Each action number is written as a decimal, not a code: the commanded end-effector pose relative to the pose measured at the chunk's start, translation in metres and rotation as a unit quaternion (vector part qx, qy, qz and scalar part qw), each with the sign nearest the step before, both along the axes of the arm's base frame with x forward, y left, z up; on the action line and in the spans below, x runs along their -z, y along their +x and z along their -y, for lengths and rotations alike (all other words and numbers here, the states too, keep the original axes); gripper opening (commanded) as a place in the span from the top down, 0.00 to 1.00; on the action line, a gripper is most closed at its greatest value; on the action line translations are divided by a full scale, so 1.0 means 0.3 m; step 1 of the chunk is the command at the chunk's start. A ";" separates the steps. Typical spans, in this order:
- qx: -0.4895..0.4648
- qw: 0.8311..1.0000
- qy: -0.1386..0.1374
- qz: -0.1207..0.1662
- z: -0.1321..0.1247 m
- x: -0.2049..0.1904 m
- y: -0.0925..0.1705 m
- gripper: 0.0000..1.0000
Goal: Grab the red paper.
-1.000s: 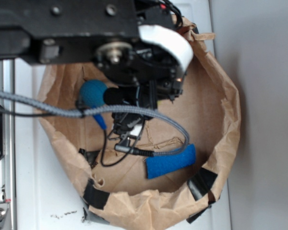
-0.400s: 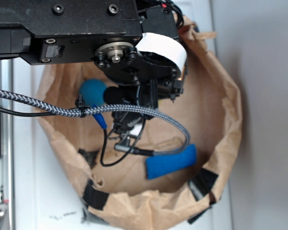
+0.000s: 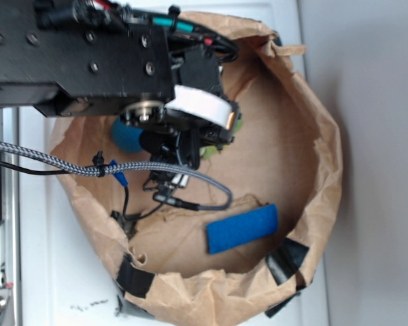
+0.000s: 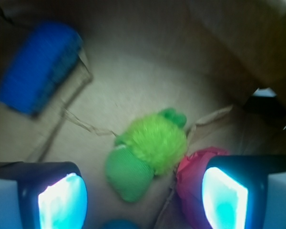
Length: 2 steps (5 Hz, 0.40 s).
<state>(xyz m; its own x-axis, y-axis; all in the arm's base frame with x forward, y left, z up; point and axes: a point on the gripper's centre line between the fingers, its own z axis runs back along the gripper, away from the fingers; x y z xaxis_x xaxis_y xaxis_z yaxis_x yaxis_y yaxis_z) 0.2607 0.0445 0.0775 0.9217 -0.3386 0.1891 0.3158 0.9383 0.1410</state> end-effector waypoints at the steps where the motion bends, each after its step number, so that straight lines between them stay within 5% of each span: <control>1: -0.024 0.999 0.019 0.031 -0.044 0.035 0.052 0.00; 2: -0.035 0.999 0.018 0.018 -0.050 0.015 0.087 0.00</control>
